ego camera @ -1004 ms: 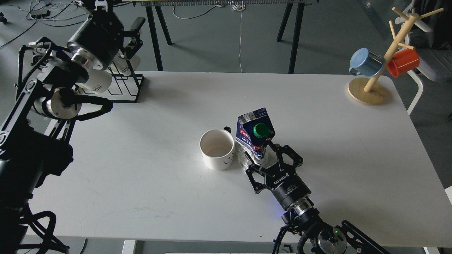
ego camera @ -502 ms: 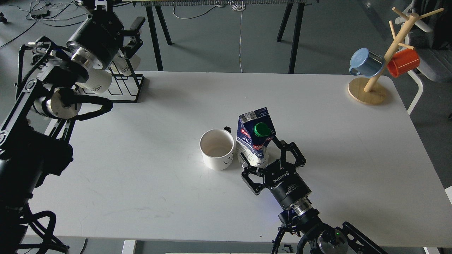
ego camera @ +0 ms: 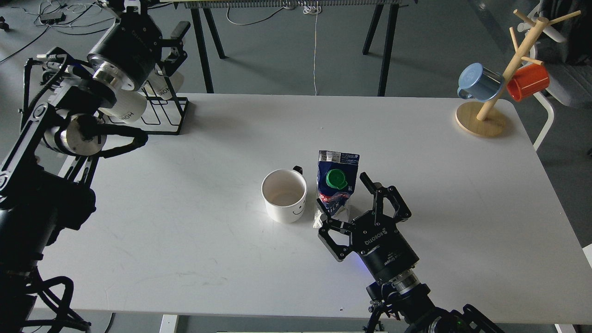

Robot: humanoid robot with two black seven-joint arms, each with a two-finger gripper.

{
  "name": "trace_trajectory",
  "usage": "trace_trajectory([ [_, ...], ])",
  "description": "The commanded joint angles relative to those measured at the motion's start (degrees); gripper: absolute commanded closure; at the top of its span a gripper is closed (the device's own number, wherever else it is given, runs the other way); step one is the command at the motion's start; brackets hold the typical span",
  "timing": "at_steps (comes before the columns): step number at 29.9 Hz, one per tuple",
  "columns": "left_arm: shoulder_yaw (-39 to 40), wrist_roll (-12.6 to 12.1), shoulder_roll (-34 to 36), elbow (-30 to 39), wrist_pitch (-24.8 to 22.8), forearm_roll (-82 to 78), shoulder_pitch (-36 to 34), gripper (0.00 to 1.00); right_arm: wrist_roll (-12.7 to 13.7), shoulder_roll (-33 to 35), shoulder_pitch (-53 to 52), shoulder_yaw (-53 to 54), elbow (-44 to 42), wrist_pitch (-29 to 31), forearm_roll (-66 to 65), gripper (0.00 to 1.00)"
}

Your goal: Place cup and milk with both arms

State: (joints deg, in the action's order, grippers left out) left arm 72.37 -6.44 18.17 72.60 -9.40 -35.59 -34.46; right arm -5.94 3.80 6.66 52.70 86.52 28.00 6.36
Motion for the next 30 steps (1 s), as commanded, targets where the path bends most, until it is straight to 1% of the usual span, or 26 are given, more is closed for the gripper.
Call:
trace_trajectory([
  [1, 0.0, -0.1, 0.0, 0.0, 0.0, 0.0, 0.0, 0.01, 0.1, 1.4, 1.0, 1.4, 1.5, 0.0, 0.1, 0.01],
  [6, 0.0, -0.1, 0.0, 0.1, 0.0, 0.0, 0.0, 0.01, 0.1, 4.0, 1.7, 2.7, 5.6, 0.0, 0.1, 0.01],
  [10, 0.0, -0.1, 0.1, 0.0, -0.1, 0.0, 0.0, 0.01, 0.1, 7.2, 2.7, 4.6, 10.4, 0.0, 0.1, 0.01],
  [13, 0.0, -0.1, 0.2, 0.0, -0.1, 0.0, 0.0, 0.01, 0.1, 11.3, 2.7, 7.2, 12.7, 0.0, 0.5, 0.01],
  [17, 0.1, -0.1, 0.1, 0.0, -0.1, 0.0, 0.0, 0.01, 0.1, 16.3, 1.8, 13.6, 12.5, 0.0, 4.8, 0.01],
  [19, 0.1, 0.0, 0.1, 0.0, -0.1, 0.0, -0.2, 0.01, 0.5, 20.7, -0.3, 17.4, 11.9, 0.0, 7.9, 0.01],
  [22, 0.1, -0.1, 0.1, 0.0, 0.1, 0.0, -0.8, 0.01, 0.5, 27.2, -6.5, 19.5, 8.4, 0.0, 12.0, 0.01],
  [24, 0.0, -0.3, 0.1, 0.0, 0.3, -0.1, -1.0, 0.01, 0.4, 29.9, -10.6, 19.9, 3.8, 0.0, 12.9, 0.01],
  [27, 0.1, -0.5, -0.1, -0.5, 0.4, -3.2, -1.6, 0.01, 0.8, 31.7, -18.8, 18.0, -7.5, 0.0, 12.3, 0.01],
  [28, 0.4, -0.2, -0.6, -0.6, 0.5, -4.0, -1.8, 0.01, 1.2, 32.1, -21.6, 16.5, -11.9, 0.0, 11.9, 0.01],
  [30, 0.8, -0.3, -2.8, -0.7, 1.1, -4.4, -2.0, 0.01, 2.5, 32.2, -27.5, 13.7, -19.6, 0.0, 11.8, 0.01],
])
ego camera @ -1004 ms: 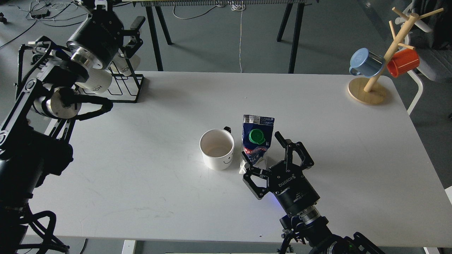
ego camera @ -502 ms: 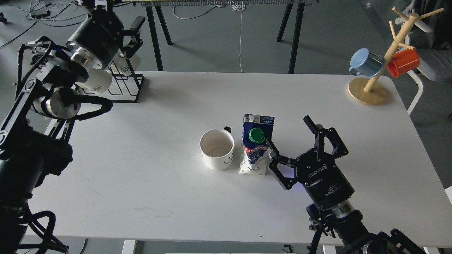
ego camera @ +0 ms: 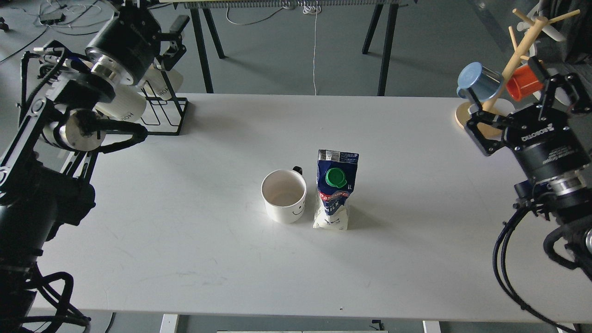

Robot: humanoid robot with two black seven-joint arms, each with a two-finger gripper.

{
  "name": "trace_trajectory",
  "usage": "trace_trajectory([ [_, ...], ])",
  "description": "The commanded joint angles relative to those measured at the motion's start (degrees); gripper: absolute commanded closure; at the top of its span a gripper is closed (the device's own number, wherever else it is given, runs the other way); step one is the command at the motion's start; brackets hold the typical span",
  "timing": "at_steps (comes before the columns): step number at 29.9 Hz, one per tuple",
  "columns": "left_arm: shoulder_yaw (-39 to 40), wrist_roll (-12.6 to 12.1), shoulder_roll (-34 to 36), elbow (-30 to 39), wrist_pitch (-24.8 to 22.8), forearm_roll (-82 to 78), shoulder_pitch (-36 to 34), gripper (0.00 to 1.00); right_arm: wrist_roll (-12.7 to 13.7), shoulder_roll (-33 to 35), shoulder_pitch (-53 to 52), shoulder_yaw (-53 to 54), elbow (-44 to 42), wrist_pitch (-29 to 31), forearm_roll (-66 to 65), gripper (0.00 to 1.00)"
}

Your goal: Place cup and milk with both arms

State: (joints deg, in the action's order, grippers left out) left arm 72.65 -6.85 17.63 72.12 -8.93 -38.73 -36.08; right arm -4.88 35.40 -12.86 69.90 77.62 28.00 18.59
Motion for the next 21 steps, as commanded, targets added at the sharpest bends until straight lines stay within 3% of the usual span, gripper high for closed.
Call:
trace_trajectory([
  [1, 0.7, 0.1, -3.1, -0.1, 1.0, -1.3, -0.7, 0.01, 2.1, 0.7, -10.7, -4.7, -13.7, 0.0, -0.6, 0.01],
  [5, 3.7, -0.4, -6.4, -0.1, 2.7, -1.3, -0.6, 0.01, 2.9, 0.6, -19.7, -11.5, -25.6, 0.0, -2.6, 0.01],
  [8, 6.2, -0.5, -7.9, -0.7, 3.0, -1.0, 0.7, 0.01, 2.9, -0.1, -22.7, -16.6, -28.7, 0.0, -3.9, 0.01],
  [12, 10.1, -0.8, -10.2, -1.0, 3.2, 0.1, 3.8, 0.01, 2.6, -0.3, -22.1, -19.1, -25.1, 0.0, -3.9, 0.01],
  [17, 12.4, -3.7, -11.3, -1.0, 5.6, 4.3, 7.8, 0.01, 2.3, 1.1, -18.3, -15.7, -19.2, 0.0, -3.6, 0.01],
  [21, 12.6, -3.8, -10.8, -1.0, 5.9, 4.8, 10.4, 0.01, 2.3, 1.3, -13.6, -11.6, -15.8, 0.0, -3.6, 0.01],
])
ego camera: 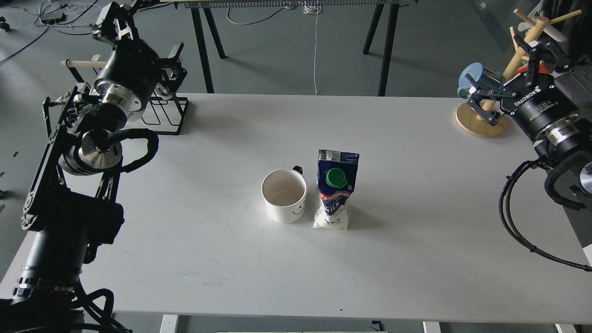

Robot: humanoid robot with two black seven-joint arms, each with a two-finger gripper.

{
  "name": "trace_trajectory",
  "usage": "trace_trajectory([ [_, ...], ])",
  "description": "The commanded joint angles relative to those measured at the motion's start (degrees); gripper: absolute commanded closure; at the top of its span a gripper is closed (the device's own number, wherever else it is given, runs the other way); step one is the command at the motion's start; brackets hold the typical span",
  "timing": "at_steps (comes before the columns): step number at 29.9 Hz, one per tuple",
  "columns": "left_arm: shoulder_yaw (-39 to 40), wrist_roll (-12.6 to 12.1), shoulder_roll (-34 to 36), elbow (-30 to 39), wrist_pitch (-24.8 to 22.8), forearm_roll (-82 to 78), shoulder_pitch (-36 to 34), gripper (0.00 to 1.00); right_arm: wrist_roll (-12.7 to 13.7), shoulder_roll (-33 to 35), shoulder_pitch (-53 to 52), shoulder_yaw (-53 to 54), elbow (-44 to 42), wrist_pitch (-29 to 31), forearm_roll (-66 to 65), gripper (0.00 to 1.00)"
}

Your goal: Place cup and milk with both arms

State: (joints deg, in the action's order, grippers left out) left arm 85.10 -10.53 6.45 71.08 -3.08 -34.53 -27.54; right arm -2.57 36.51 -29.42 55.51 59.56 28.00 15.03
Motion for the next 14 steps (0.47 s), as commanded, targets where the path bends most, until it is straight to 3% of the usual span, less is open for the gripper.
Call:
trace_trajectory([
  [1, 0.2, 0.2, 0.7, -0.1, 0.0, 0.9, 2.3, 0.01, 0.0, 0.1, 3.7, 3.8, 2.9, 0.0, 0.0, 0.01],
  [5, 0.2, 0.7, 2.2, -1.4, -1.9, 1.3, 2.8, 0.01, 0.0, -0.6, 5.9, 6.9, 3.2, 0.0, 0.1, 0.01],
  [11, -0.7, 3.5, 7.4, -6.9, -13.1, 1.0, 2.8, 0.01, 0.0, -0.7, 6.4, 7.5, 2.9, 0.0, 0.0, 0.01],
  [14, -0.7, 3.7, 8.3, -7.9, -14.1, 0.9, 2.6, 0.01, 0.0, -0.6, 6.4, 7.9, 2.8, 0.0, 0.0, 0.01],
])
